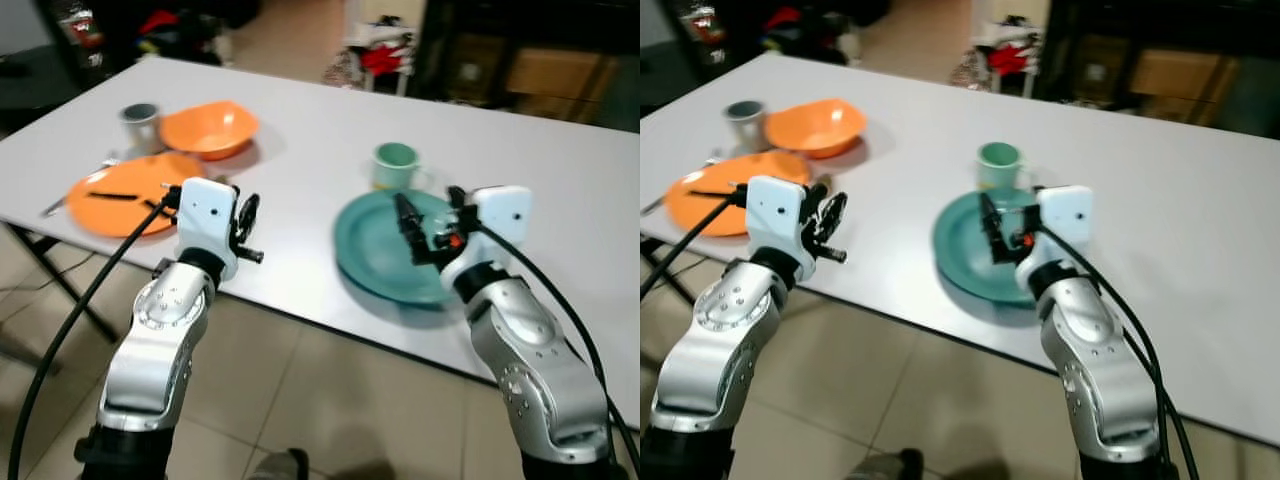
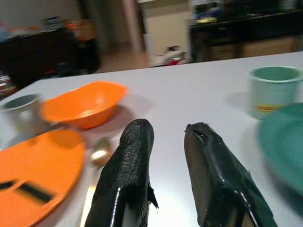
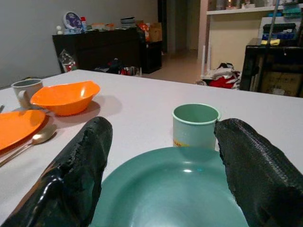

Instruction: Setting the table

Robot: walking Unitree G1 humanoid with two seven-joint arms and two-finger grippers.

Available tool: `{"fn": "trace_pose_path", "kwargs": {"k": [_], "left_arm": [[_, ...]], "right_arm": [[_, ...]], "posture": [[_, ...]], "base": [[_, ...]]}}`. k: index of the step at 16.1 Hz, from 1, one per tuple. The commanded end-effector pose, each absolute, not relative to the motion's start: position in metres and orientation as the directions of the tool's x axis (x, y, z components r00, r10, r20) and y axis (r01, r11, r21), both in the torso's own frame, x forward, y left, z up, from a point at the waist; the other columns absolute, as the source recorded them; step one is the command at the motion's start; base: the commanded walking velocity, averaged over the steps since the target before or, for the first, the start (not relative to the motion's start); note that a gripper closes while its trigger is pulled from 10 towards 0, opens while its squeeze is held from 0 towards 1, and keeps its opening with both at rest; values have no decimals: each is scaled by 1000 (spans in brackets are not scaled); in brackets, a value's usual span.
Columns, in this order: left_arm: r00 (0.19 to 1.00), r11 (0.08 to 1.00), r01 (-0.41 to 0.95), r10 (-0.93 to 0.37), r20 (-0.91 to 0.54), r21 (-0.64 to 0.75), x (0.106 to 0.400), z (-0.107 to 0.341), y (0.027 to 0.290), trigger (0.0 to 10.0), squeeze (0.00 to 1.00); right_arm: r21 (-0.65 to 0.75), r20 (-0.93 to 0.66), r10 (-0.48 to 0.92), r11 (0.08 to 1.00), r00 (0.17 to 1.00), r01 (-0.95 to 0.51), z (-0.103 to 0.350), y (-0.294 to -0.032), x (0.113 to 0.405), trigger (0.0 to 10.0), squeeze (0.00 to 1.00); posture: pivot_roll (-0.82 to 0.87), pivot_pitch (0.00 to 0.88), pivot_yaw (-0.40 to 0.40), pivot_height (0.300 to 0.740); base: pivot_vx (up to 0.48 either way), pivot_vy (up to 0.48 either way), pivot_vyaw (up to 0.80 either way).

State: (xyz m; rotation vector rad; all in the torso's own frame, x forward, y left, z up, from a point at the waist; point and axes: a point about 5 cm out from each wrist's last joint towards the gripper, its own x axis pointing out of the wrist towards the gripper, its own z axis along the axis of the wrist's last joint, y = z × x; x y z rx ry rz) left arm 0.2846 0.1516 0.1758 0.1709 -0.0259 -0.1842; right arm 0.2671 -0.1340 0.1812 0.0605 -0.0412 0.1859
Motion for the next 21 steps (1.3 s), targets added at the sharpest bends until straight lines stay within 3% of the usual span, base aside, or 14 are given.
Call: {"fn": "trace_pose_path", "kwargs": {"k": [1,4,5,7,9,10,13,14,15,17,18,21], "left_arm": [[990,983,135,-140,31,126,285,176,158,10000,0],[998,993,45,-50,45,108,289,173,171,10000,0],[997,993,64,-67,28,100,290,172,171,10000,0],[989,969,131,-143,42,208,290,175,167,10000,0],[984,966,156,-171,57,207,288,176,163,10000,0],[983,964,164,-178,50,207,286,176,162,10000,0],[986,969,163,-166,1,187,282,169,164,10000,0],[986,970,168,-169,-10,176,281,168,165,10000,937],[984,971,178,-178,-10,162,280,169,165,10000,1000],[986,970,168,-170,-5,177,280,170,166,10000,1000],[986,969,163,-166,-1,184,281,172,167,10000,1000],[987,970,161,-162,-7,185,280,172,167,10000,1000]], "right_arm": [[45,42,115,992,992,-117,177,-145,268,10000,0],[48,60,49,997,997,-52,175,-154,269,10000,55],[55,73,43,997,996,-47,176,-154,268,10000,129],[36,83,37,999,996,-40,178,-155,268,10000,180],[-15,100,-12,1000,995,13,176,-158,268,10000,196],[-24,109,-34,999,993,37,174,-160,268,10000,255],[-21,62,-7,1000,998,8,168,-159,269,10000,247],[-3,37,34,999,999,-34,166,-156,269,10000,227],[37,44,52,998,998,-54,166,-153,267,10000,220],[82,44,65,994,997,-68,165,-150,266,10000,180],[125,35,60,990,998,-64,163,-149,265,10000,0],[160,11,49,986,999,-50,161,-150,264,10000,0]], "posture": [[65,0,56,740],[56,0,64,740],[47,0,66,740],[51,0,56,740],[57,0,48,740],[62,0,42,740],[69,0,35,740],[68,0,36,740],[70,0,36,740],[69,0,38,740],[70,0,39,740],[69,0,41,740]], "base": [[0,0,800],[0,0,800],[0,0,800],[0,0,800],[0,0,800],[0,0,800],[0,0,800],[0,0,800],[0,0,0],[0,0,0],[0,0,0],[0,0,0]]}}
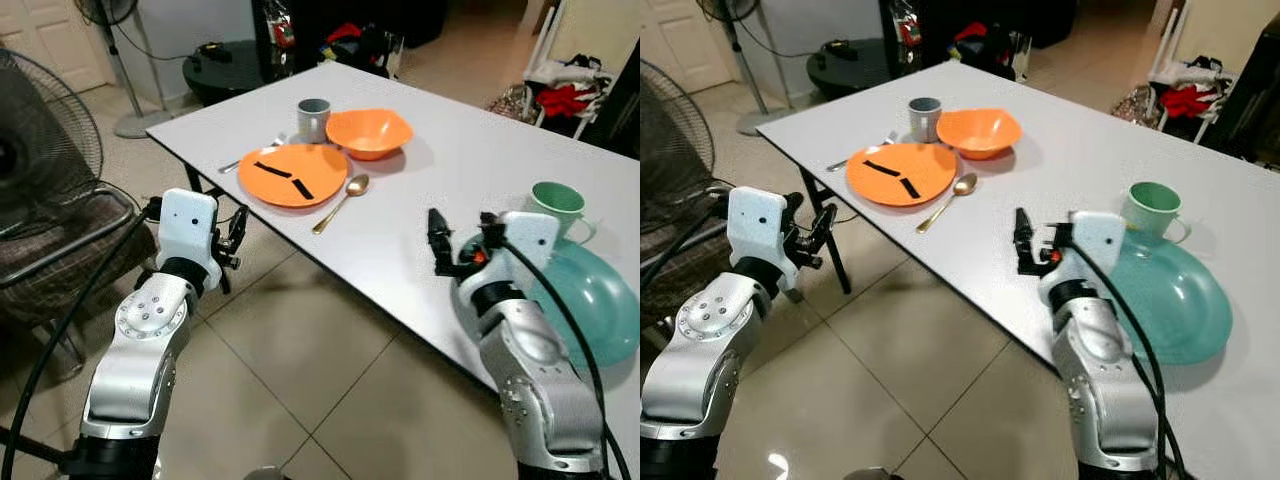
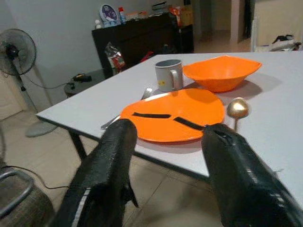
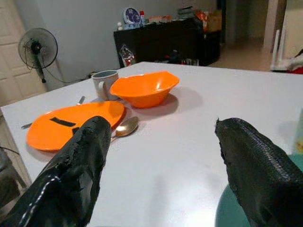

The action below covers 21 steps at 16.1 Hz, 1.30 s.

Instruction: Setting the table

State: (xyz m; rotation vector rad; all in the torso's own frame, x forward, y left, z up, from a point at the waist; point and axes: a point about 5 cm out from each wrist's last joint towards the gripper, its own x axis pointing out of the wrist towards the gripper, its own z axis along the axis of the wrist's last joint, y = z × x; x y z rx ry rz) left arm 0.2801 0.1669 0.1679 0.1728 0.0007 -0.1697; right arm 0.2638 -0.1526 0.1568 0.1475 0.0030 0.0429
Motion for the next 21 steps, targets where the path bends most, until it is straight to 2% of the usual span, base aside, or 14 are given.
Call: {"fn": "trace_pose_path", "kwargs": {"k": [1,14,21], "left_arm": [[986,969,163,-164,-9,185,280,172,167,10000,1000],[984,963,175,-174,-22,205,284,175,168,10000,1000],[986,962,165,-163,-29,219,289,175,174,10000,1000]], "right_arm": [[169,5,42,985,999,-42,160,-151,265,10000,0],[148,7,-6,989,1000,5,162,-153,271,10000,0],[153,-18,19,988,1000,-16,159,-146,276,10000,0]], "posture": [[70,0,39,740],[79,0,47,740],[94,0,43,740]], "base": [[0,296,0],[0,336,0],[0,339,0]]}}
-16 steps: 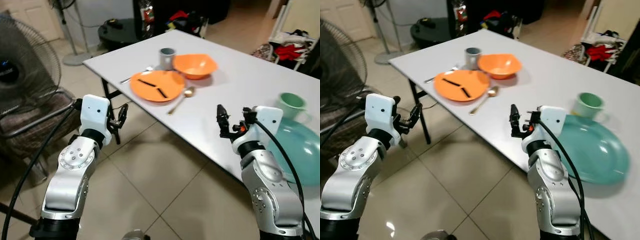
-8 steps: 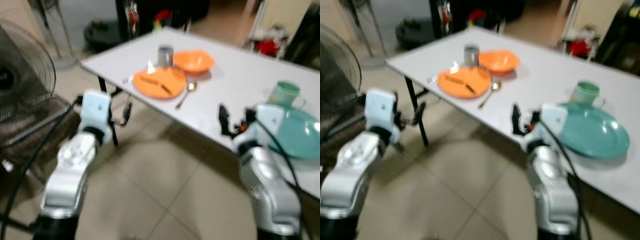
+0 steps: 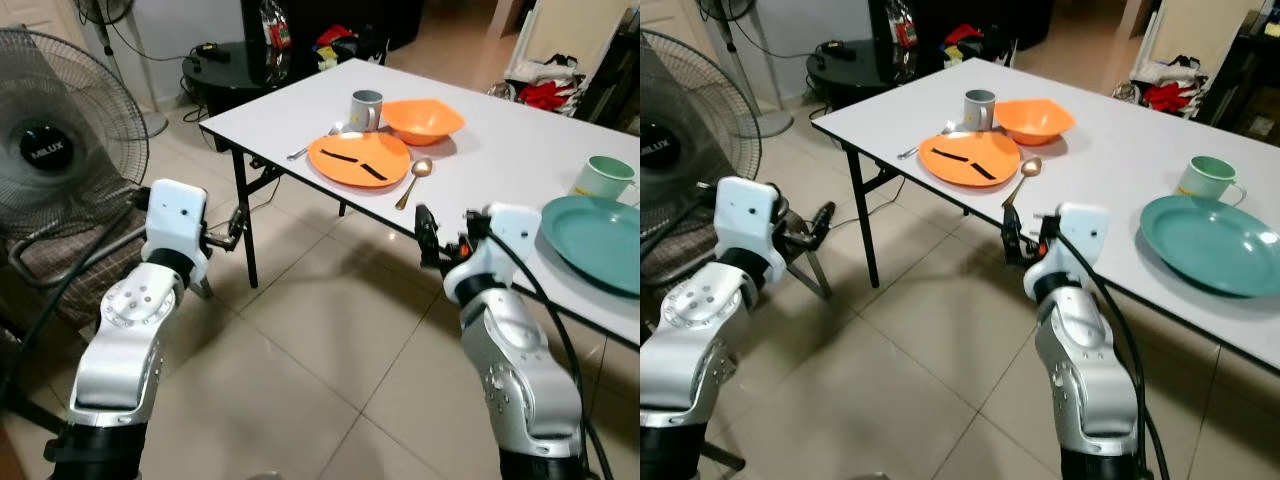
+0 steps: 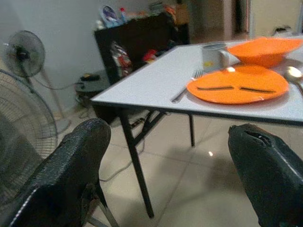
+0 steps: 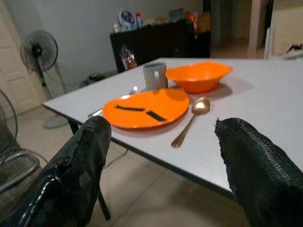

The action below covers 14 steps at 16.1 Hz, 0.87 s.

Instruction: Setting the table

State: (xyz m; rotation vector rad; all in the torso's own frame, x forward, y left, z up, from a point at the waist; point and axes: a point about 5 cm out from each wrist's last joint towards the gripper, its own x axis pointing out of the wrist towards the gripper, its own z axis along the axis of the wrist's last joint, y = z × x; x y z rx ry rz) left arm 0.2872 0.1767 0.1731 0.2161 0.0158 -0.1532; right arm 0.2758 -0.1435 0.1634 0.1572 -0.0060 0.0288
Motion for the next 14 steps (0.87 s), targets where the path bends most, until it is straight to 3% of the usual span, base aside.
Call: {"fn": "trace_pose_path", "kwargs": {"k": [1,14], "left_arm": [[986,962,164,-161,-30,219,289,175,175,10000,1000],[987,962,159,-156,-28,222,288,174,177,10000,1000]], "right_arm": [[150,-25,23,988,999,-19,158,-145,277,10000,0],[144,-59,78,987,995,-69,153,-138,280,10000,0]], "posture": [[96,0,41,740],[103,0,40,740]], "base": [[0,337,0],[0,340,0]]}}
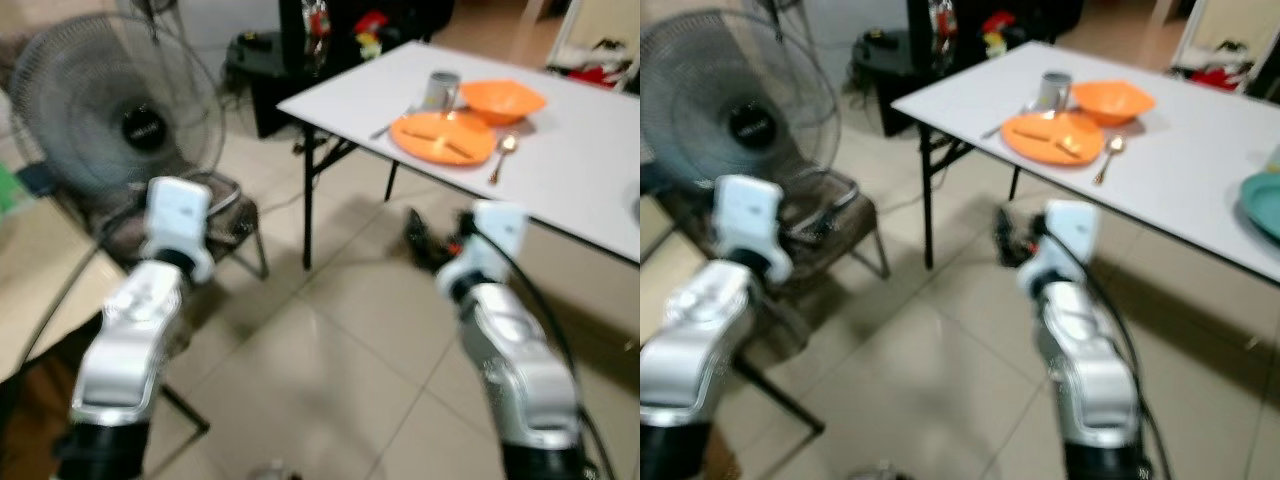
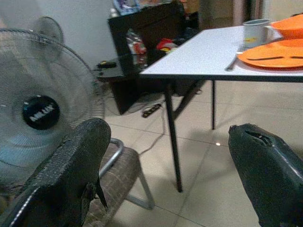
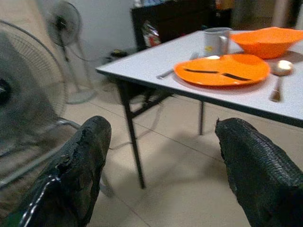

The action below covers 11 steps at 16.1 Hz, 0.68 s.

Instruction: Setting the table

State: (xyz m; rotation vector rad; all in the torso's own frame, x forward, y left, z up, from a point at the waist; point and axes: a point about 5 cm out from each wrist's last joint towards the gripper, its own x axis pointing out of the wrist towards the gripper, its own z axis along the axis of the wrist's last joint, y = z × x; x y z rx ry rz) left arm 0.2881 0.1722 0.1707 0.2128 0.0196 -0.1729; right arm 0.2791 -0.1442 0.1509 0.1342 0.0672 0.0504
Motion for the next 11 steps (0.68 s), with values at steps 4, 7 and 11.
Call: {"fn": "trace_pose_path", "kwargs": {"k": [4,7,11], "left_arm": [[989,965,146,-143,-28,220,287,174,179,10000,1000],[990,964,143,-140,-30,225,286,174,179,10000,1000],[990,963,138,-136,-26,231,285,176,181,10000,1000]], "right_arm": [[127,-56,113,986,992,-105,154,-133,283,10000,0],[124,-56,159,981,986,-151,155,-127,285,10000,0],[124,-57,181,977,982,-173,154,-123,286,10000,0]], "posture": [[115,0,29,740],[124,0,24,740],[132,0,19,740]], "base": [[0,337,0],[0,339,533],[0,342,800]]}}
